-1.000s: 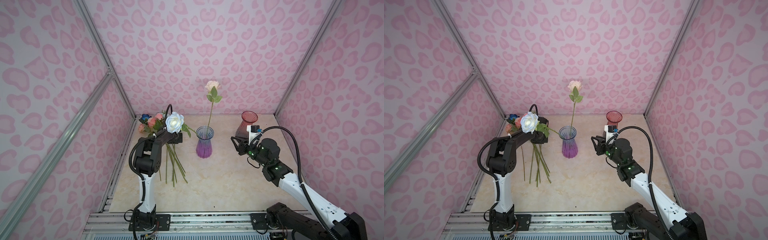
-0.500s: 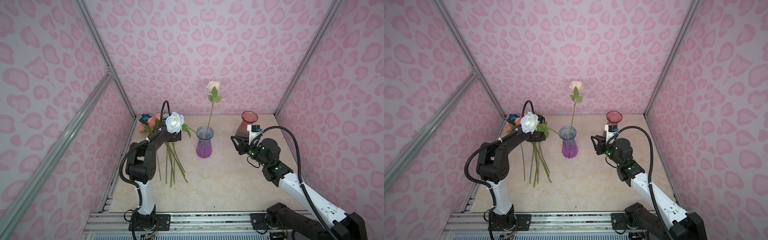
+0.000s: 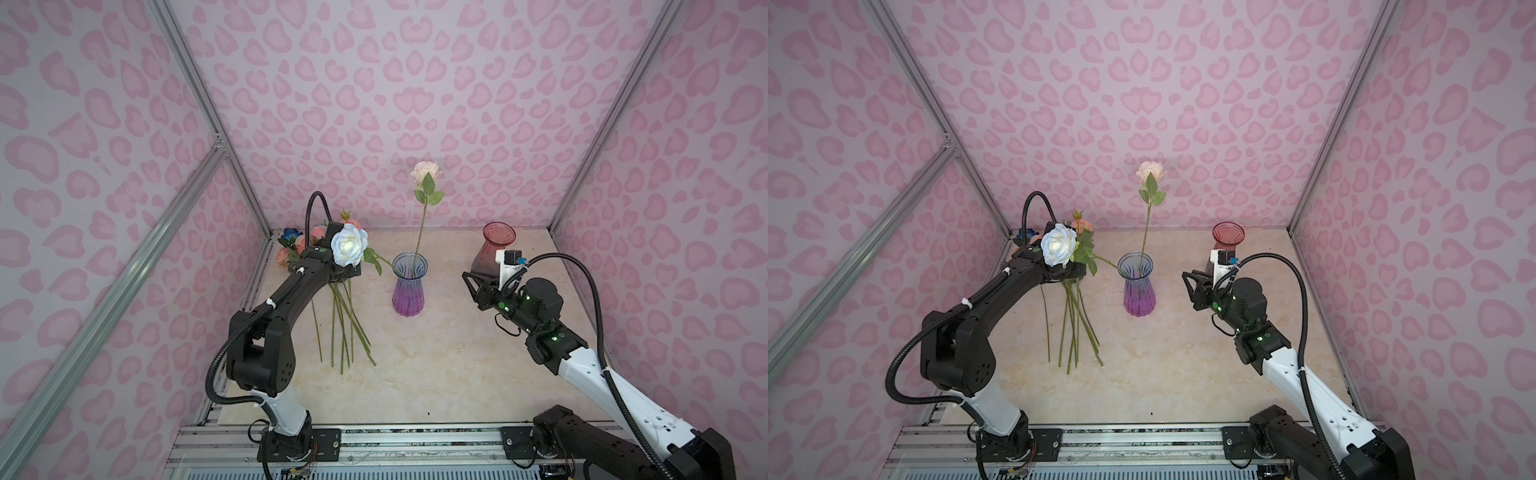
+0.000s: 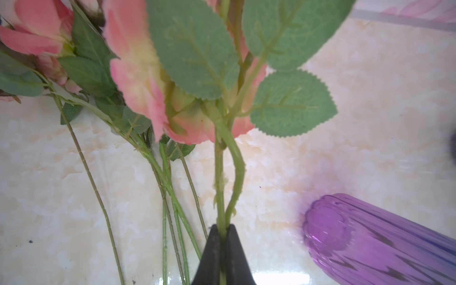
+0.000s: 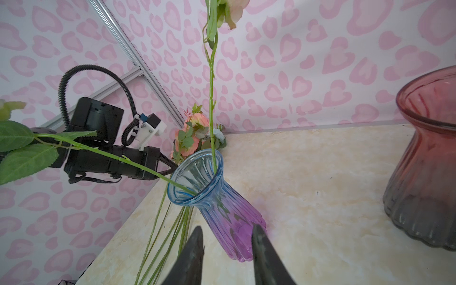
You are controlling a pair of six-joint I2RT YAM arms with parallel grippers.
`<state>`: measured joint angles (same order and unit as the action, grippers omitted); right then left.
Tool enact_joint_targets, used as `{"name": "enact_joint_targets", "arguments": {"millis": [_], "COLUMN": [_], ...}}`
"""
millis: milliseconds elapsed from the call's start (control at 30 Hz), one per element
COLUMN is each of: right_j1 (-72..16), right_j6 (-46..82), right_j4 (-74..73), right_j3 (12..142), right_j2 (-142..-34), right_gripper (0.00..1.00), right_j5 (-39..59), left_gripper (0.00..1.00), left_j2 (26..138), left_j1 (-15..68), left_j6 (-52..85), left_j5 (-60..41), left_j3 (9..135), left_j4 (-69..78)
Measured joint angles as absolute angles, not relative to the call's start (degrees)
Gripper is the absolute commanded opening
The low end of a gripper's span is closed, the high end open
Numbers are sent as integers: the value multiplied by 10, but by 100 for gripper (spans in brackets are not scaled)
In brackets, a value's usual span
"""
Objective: Arrange the flowers into the vase
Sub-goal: 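Close the left gripper on a pink rose stem in the bunch, then lift the pink rose upright with the left gripper while the right gripper approaches, then close the right gripper on the pink rose stem below the left gripper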
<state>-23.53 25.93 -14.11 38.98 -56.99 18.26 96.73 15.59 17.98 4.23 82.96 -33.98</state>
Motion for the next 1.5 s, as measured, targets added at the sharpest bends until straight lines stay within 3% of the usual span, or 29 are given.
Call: {"name": "enact_joint_targets", "arguments": {"millis": [367, 700, 1033, 1500], "right_j1": [-243, -342, -470, -600], "right_j6": [264, 219, 136, 97], "right_j4": [-138, -100, -90, -121], "right_j3": [417, 488, 548, 661], "right_j2": [-579, -596, -624, -732], "right_gripper": [33, 34, 38, 47], "right_j5": [187, 153, 130, 143], "left_gripper": [3, 3, 3, 3], "left_j2": [729, 518, 357, 300], "left_j1": [116, 107, 107, 107], "left_j6": [149, 109, 134, 196], "left_j5": [76, 119, -67, -276], "left_j3": [778, 748, 695, 667], "left_j4": [-326, -320, -289, -243]}}
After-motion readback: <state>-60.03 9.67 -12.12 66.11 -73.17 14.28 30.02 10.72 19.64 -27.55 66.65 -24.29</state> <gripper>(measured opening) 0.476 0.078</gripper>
